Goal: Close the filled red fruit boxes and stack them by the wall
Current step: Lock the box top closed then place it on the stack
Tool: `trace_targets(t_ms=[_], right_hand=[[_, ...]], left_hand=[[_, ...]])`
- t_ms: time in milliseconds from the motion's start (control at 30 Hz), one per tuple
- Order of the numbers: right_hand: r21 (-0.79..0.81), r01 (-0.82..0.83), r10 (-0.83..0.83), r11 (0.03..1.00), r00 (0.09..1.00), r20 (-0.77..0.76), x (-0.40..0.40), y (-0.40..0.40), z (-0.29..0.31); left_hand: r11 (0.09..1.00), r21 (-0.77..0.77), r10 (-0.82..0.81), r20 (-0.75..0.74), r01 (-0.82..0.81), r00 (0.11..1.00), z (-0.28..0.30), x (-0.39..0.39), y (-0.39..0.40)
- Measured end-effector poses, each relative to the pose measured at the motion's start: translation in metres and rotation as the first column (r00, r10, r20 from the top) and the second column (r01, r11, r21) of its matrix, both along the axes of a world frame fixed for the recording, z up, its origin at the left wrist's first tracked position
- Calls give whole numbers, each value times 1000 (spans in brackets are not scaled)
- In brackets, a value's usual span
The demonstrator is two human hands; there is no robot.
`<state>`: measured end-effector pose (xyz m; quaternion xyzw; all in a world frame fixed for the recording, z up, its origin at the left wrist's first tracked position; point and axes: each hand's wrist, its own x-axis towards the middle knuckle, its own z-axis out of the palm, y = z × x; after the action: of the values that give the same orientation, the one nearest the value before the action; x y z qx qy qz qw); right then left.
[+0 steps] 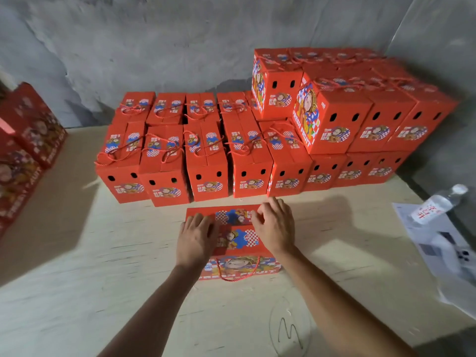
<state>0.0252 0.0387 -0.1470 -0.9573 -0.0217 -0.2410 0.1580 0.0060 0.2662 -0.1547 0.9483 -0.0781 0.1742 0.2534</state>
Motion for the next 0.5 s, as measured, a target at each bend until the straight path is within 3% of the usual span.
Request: trace_targets(t_ms=[100,367,500], right_hand=[[47,-10,10,999,1000,2,-8,3,3],[-41,18,-23,999,992,-121,6,9,6],[-14,-2,1,1000,992,-124,10,6,3]], left_hand=[[995,-29,93,-27,-94,995,5,4,-11],[994,10,113,-146,-113,983,10,26,-14],[983,135,137,-95,-124,986,8,29,-16]])
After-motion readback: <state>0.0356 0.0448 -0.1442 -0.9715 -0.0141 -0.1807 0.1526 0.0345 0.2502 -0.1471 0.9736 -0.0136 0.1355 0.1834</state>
